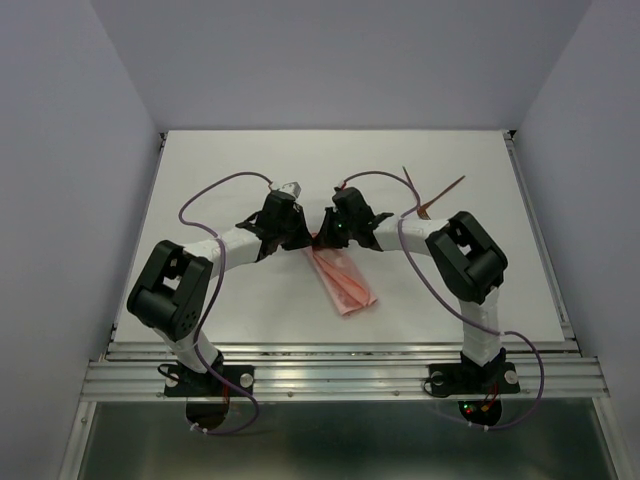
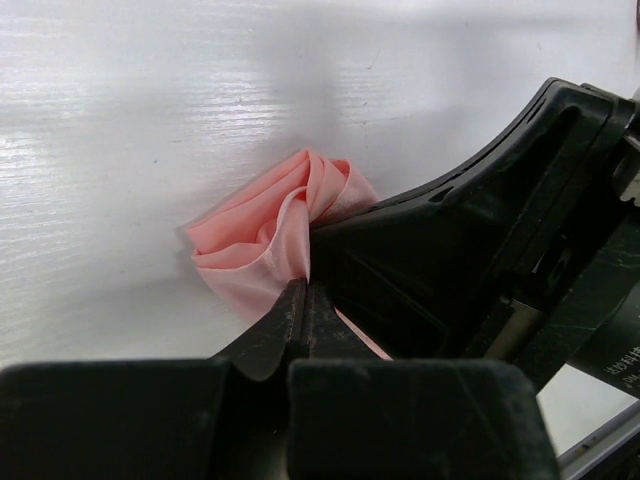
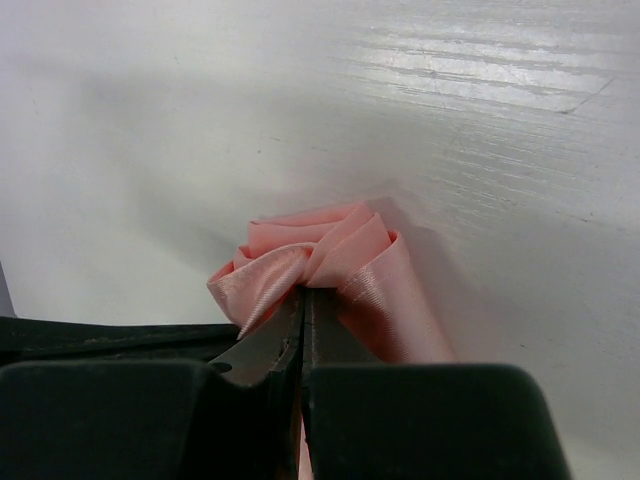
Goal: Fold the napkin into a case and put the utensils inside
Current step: Grasp the top corner of the smaller rectangle folded napkin from the folded napkin.
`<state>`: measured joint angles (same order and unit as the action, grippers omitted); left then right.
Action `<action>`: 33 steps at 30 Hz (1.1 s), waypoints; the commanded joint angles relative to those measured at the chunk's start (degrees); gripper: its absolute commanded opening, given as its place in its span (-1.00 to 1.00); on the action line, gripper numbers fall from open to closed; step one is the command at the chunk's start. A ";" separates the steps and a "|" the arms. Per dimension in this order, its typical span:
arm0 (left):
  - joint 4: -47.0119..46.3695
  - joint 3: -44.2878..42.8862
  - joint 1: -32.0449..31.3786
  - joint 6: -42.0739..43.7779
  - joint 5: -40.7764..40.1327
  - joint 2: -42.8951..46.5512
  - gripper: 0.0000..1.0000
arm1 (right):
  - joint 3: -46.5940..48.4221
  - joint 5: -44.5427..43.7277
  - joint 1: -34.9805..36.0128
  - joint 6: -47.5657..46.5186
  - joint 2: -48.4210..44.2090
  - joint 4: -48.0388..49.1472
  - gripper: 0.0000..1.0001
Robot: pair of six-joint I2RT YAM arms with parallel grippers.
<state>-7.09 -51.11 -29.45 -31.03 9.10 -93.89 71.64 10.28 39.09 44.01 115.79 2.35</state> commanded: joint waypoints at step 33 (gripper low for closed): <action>-1.87 0.84 0.54 -0.44 -1.20 0.11 -1.00 | 5.80 0.09 0.46 -5.14 -6.53 -8.23 -0.88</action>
<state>-7.88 -50.94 -28.82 -31.00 8.27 -94.02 76.14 10.48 39.09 44.05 117.23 -1.58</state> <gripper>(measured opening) 0.019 0.017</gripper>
